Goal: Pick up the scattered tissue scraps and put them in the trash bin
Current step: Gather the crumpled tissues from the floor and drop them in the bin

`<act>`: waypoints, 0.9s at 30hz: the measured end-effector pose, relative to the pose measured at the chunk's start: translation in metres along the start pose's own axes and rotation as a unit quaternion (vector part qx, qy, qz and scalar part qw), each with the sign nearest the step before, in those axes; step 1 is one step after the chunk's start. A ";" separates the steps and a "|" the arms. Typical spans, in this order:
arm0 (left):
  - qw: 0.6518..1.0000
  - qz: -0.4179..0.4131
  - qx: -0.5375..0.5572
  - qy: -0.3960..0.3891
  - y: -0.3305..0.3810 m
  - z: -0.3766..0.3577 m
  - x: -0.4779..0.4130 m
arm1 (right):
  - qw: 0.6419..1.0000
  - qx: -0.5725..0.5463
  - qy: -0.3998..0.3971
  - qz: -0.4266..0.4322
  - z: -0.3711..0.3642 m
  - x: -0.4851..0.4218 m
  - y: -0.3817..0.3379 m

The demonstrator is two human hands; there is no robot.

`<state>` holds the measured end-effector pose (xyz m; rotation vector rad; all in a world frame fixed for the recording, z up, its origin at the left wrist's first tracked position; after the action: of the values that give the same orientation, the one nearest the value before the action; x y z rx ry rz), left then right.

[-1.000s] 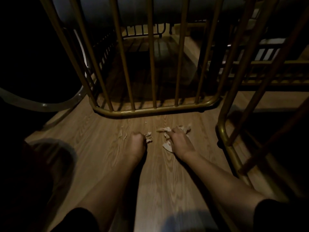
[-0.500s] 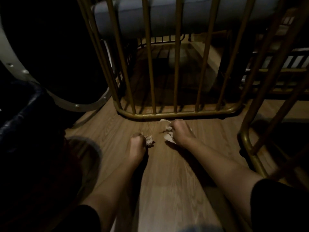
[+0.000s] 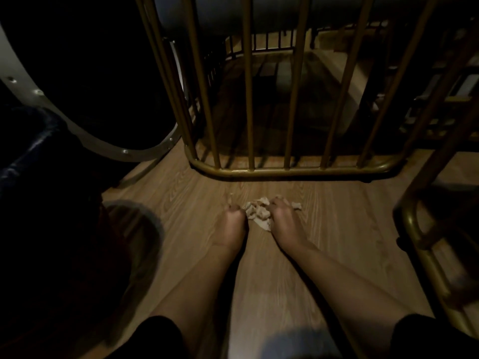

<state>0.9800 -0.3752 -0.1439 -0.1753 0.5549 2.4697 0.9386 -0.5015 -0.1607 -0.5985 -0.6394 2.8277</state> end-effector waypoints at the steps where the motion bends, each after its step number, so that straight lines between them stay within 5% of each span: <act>1: 1.000 -0.004 -0.013 0.001 0.005 0.000 0.007 | 1.000 -0.006 0.009 0.012 0.002 0.010 -0.007; 6: 0.999 -0.033 -0.011 0.001 0.025 0.002 0.049 | 0.999 -0.018 -0.027 0.037 0.009 0.040 -0.026; 12: 0.998 0.024 0.046 -0.025 0.010 0.038 0.090 | 0.997 -0.044 -0.067 -0.009 0.031 0.067 -0.048; 18: 0.996 -0.067 0.024 0.056 0.025 0.182 0.097 | 0.996 -0.065 -0.063 0.010 0.095 0.039 -0.135; 22: 0.977 -0.154 -0.035 0.147 0.036 0.295 0.097 | 0.992 -0.081 -0.010 0.100 0.161 0.000 -0.243; 27: 0.971 -0.084 -0.156 0.163 0.004 0.400 0.096 | 0.975 -0.101 -0.003 0.200 0.209 -0.026 -0.363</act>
<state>0.9003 -0.1565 0.1957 -0.7331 0.2645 2.3582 0.9054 -0.2624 0.1827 -0.8364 -0.9059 3.1552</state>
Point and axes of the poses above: each hand's wrist, its own x-axis away from the middle knuckle, its own z-axis out of the back of the hand, y = z × x, the point moved 5 cm from there along -x, towards the middle knuckle
